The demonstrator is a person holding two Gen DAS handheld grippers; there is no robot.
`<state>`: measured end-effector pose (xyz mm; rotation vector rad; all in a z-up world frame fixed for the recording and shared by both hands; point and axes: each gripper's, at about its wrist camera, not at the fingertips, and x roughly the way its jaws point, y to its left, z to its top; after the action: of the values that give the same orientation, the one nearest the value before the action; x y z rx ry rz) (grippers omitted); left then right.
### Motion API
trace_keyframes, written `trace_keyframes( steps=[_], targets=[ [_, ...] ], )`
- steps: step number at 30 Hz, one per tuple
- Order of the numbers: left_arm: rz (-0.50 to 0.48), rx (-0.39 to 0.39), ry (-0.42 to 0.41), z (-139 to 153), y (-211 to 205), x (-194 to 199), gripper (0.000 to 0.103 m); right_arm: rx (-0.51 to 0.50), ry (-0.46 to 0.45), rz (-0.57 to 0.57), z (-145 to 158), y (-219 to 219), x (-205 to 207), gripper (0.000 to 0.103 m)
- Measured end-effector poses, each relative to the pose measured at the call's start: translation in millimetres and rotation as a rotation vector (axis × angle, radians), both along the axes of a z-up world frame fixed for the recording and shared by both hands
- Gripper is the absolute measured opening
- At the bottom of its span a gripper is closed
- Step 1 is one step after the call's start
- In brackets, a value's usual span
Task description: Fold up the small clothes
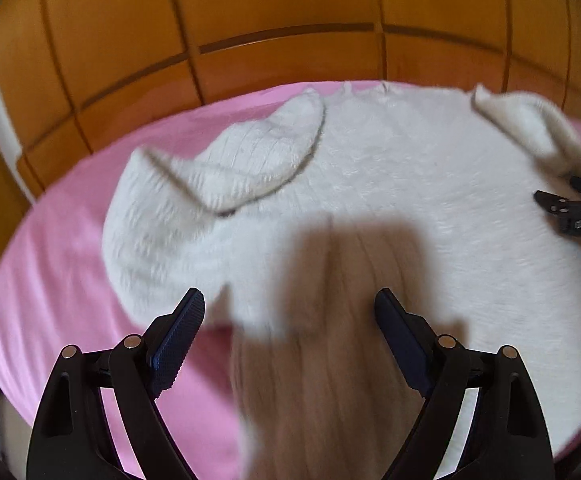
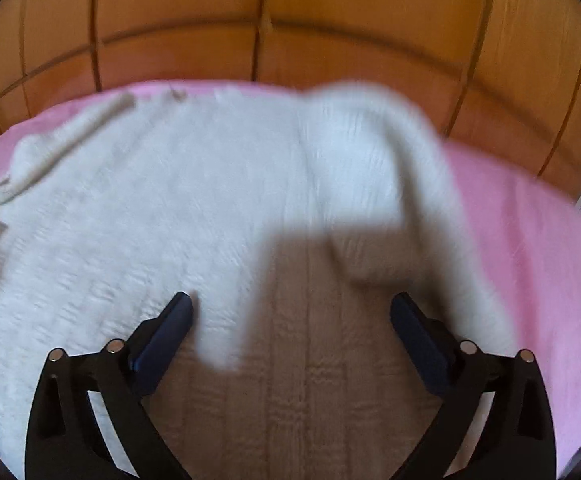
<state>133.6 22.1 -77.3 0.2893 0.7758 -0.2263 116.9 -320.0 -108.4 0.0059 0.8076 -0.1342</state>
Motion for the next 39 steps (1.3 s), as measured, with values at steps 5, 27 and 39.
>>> trace_keyframes(
  steps=[5, 27, 39],
  targets=[
    [-0.061, -0.008, 0.042, 0, 2, 23, 0.005, 0.057, -0.023, 0.002, 0, -11, -7, 0.101],
    [0.69, 0.006, -0.209, 87, 274, 170, 0.005, 0.053, -0.014, 0.002, -1, -6, -5, 0.101],
    [0.98, -0.096, -0.065, 0, 357, 137, 0.036, 0.059, -0.013, 0.003, -2, -6, -3, 0.101]
  ],
)
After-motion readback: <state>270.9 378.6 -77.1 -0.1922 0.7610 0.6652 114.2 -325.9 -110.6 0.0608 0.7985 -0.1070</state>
